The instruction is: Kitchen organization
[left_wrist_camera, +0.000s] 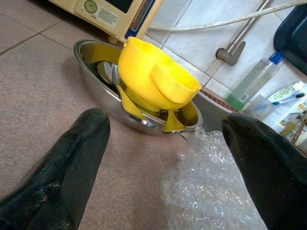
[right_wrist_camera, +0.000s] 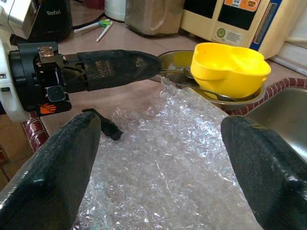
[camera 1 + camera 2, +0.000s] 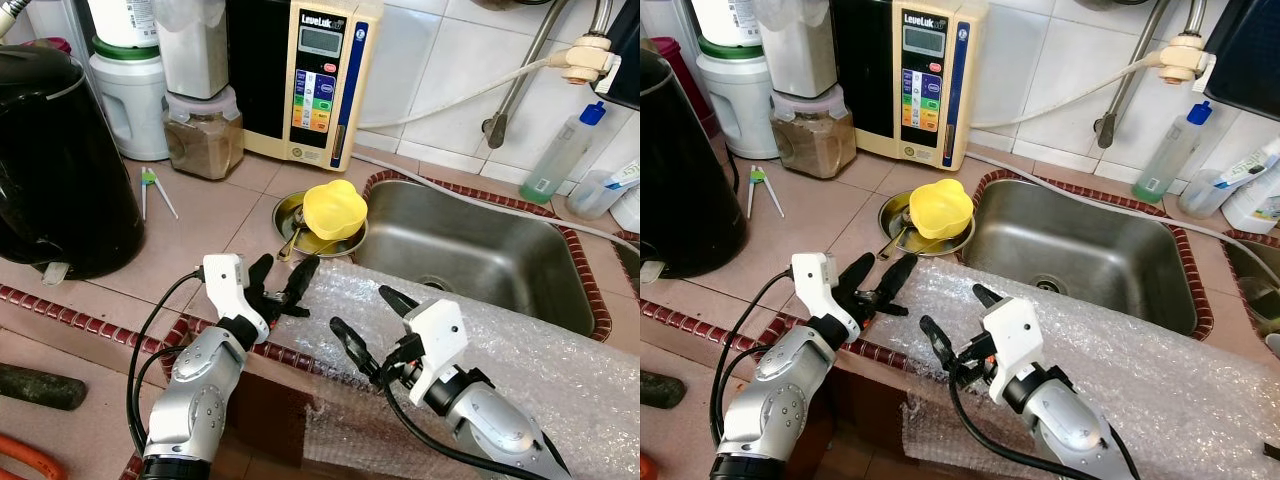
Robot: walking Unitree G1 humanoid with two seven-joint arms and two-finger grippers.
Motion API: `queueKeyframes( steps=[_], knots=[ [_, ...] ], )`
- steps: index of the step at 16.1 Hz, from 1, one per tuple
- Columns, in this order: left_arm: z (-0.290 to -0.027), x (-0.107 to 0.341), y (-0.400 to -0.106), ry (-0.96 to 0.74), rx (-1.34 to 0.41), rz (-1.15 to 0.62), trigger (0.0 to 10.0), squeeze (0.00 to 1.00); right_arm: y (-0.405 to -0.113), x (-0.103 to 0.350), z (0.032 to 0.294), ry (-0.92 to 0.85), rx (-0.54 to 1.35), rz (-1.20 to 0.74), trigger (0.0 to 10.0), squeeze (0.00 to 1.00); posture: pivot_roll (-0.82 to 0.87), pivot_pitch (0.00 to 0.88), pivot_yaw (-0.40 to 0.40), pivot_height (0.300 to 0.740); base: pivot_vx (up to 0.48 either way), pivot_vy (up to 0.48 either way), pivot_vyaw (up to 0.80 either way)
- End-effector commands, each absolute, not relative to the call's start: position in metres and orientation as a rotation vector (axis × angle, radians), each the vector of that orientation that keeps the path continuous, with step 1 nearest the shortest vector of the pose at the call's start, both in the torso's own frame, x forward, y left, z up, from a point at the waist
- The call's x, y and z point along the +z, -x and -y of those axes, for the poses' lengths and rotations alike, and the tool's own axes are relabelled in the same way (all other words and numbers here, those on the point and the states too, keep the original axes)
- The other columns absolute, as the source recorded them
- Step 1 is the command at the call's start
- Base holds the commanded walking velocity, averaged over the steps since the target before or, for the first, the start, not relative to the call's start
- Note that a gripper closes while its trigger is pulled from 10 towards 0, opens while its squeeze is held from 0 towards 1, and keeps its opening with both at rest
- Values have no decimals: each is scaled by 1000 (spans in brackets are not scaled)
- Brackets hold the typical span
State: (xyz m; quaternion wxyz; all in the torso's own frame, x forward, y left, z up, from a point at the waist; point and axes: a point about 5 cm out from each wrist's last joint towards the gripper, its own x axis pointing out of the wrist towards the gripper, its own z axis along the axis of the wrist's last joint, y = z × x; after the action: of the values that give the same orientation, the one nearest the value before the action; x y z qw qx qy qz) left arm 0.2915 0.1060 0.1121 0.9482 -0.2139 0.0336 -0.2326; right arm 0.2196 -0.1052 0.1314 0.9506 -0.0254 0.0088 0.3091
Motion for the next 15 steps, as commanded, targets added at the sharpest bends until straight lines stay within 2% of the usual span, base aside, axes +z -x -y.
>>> queueKeyframes(
  steps=[1,11,12,14,15],
  knots=[
    [-99,117,-294,429,-503,-58,10000,0,-220,130,107,59,626,-29,10000,0,132,0,-101,740,0,0,0],
    [-98,109,-307,397,-428,-64,10000,0,-223,131,107,67,621,-22,10000,0,119,0,-95,740,0,0,0],
    [-99,109,-308,394,-423,-63,8431,0,-223,131,107,68,621,-22,10000,0,118,0,-95,740,0,0,0],
    [-102,107,-309,385,-396,-56,1882,0,-223,131,108,70,618,-23,10000,0,115,0,-94,740,0,0,0],
    [-102,107,-310,381,-388,-53,1216,0,-223,131,108,70,616,-23,10000,0,115,0,-94,740,0,0,0]
  ],
)
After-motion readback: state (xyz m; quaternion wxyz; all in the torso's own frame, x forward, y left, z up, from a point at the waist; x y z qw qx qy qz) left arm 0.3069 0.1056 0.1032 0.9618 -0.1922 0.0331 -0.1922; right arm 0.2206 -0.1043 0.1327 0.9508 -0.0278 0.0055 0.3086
